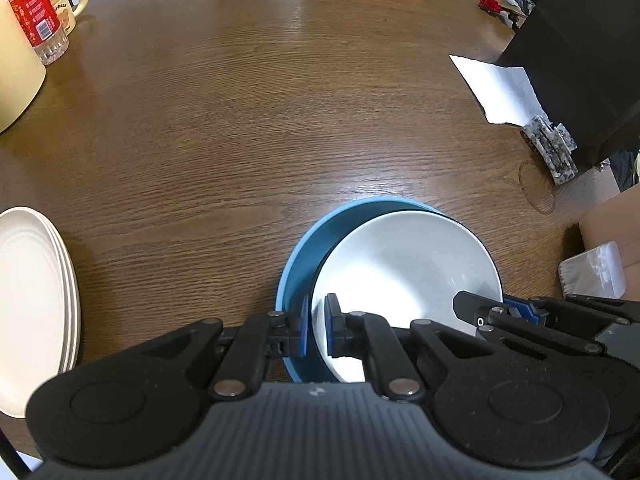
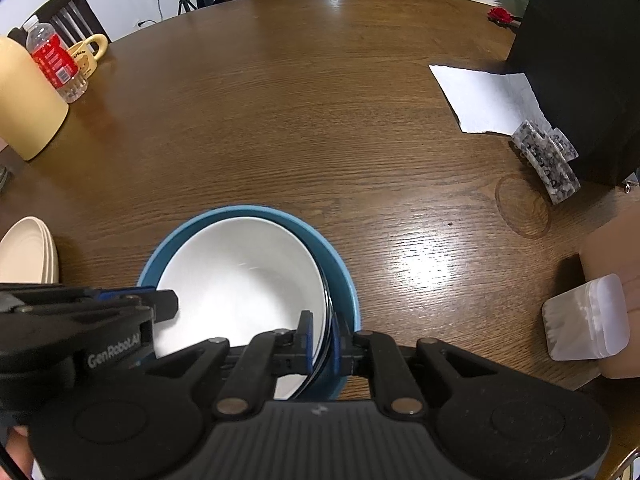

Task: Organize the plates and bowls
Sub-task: 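Lower the white bowl into the white bowl inside the blue bowl, then open both grippers to release the white bowl rim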

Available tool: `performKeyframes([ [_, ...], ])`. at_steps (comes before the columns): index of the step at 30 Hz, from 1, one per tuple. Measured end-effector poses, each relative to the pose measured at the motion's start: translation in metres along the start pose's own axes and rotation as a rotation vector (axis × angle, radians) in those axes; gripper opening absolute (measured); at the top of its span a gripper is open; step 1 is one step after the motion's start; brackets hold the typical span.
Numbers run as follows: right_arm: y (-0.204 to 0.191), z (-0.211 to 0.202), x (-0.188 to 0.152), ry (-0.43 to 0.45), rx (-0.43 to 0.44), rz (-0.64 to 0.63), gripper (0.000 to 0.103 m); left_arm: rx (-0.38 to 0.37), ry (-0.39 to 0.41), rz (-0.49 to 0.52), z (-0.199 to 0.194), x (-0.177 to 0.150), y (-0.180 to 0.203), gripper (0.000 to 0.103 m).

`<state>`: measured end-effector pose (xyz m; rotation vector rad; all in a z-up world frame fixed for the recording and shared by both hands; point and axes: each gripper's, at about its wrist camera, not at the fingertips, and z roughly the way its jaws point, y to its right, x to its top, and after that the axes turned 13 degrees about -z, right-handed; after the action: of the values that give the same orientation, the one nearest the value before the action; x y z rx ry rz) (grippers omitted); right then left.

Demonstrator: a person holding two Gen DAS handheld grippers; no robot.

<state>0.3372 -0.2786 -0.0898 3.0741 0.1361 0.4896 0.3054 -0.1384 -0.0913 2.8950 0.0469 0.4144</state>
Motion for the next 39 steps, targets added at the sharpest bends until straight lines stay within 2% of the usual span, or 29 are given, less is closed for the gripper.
performKeyframes([
  [6, 0.005, -0.001, 0.001, -0.002, 0.037, 0.022, 0.014, -0.006, -0.006, -0.009, 0.001, 0.000, -0.003, 0.008],
  [13, 0.006, -0.016, 0.002, 0.019, 0.045, 0.016, 0.014, -0.007, -0.009, -0.011, 0.000, 0.001, -0.003, 0.008],
  [18, 0.007, -0.019, -0.001, 0.020, 0.055, 0.018, 0.007, -0.006, -0.005, -0.008, -0.001, 0.000, -0.002, 0.008],
  [25, 0.007, -0.011, -0.005, 0.002, 0.049, 0.028, 0.007, -0.013, 0.016, -0.008, -0.009, 0.000, -0.001, 0.008],
  [32, 0.007, -0.010, -0.004, -0.004, 0.052, 0.033, 0.007, -0.006, 0.005, -0.019, -0.008, 0.001, 0.000, 0.008],
  [35, 0.010, -0.013, -0.005, 0.006, 0.069, 0.043, 0.011, -0.018, 0.006, -0.022, -0.010, 0.000, -0.002, 0.010],
  [37, 0.011, -0.019, -0.006, 0.028, 0.071, 0.042, 0.013, -0.028, 0.011, -0.020, -0.014, -0.001, -0.004, 0.013],
  [39, 0.012, -0.026, -0.008, 0.043, 0.072, 0.043, 0.016, -0.032, 0.023, -0.020, -0.019, -0.002, -0.007, 0.027],
])
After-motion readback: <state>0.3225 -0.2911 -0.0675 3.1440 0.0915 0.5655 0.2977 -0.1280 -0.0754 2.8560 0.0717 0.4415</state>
